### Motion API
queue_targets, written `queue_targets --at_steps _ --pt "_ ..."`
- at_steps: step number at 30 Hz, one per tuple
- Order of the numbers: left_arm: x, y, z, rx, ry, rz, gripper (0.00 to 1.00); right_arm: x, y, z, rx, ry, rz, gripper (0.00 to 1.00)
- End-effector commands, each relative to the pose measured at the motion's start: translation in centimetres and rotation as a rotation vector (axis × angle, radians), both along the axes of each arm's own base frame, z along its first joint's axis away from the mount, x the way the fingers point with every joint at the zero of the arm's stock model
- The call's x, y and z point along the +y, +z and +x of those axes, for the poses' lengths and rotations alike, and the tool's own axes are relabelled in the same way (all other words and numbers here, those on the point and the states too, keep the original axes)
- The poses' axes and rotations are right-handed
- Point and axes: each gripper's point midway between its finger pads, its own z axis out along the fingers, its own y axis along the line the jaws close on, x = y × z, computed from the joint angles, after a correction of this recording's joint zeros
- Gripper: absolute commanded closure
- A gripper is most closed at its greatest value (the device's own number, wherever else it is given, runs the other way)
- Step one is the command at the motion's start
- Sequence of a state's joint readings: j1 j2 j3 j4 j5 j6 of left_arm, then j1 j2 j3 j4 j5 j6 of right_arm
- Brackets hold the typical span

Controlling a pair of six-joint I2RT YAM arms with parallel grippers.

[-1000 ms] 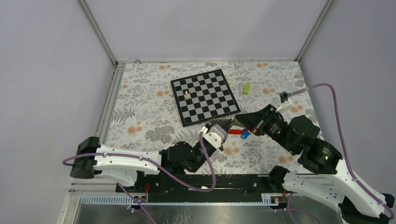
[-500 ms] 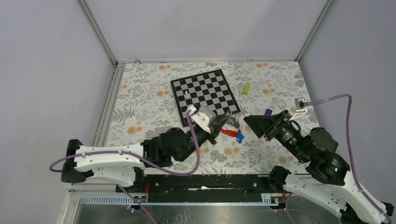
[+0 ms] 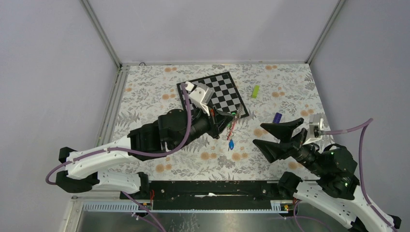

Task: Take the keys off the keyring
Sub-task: Remove the key from the keyring.

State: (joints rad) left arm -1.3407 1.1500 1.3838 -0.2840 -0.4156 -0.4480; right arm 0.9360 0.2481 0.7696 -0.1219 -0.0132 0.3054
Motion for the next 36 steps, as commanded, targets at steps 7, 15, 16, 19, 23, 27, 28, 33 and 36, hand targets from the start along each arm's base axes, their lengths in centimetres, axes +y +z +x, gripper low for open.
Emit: queue_targets --at_steps 7,15,16,19,23,27,28,33,36 --pt "-1.2 -0.6 0.6 0.172 0.038 -0.009 1.0 1.7 -0.4 2.1 -0.14 -0.05 -0.047 0.14" --pt "-2.0 -0.5 -0.1 0.225 -0.032 0.0 1.0 2.0 -2.5 1.5 -0.138 -0.014 -0.1 0.38" --pt "-2.0 -0.4 -0.1 0.231 -0.036 -0.004 1.0 2.0 -2.8 1.4 -0.14 -0.01 -0.1 0.43" --pt "-2.3 -0.3 -0.4 0.248 -0.071 -0.01 1.0 1.8 -3.0 1.0 -0.157 -0.001 -0.101 0.53" --pt "-3.0 0.0 -1.4 0.266 -0.138 -0.015 1.0 1.3 -2.3 0.8 -0.211 -0.013 -0.113 0.53" --pt "-3.3 0.3 -1.8 0.296 -0.165 -0.034 1.0 1.3 -2.0 0.4 -0.279 -0.002 -0.144 0.51" --pt "-3.3 0.4 -1.9 0.303 -0.17 -0.039 1.0 1.3 -2.0 0.3 -0.294 0.0 -0.153 0.5" --pt "-3.6 0.8 -1.9 0.337 -0.171 -0.063 1.0 1.4 -2.7 0.2 -0.414 -0.003 -0.216 0.55" --pt "-3.9 0.9 -2.0 0.348 -0.179 -0.068 1.0 1.3 -2.7 0.5 -0.44 -0.025 -0.228 0.58"
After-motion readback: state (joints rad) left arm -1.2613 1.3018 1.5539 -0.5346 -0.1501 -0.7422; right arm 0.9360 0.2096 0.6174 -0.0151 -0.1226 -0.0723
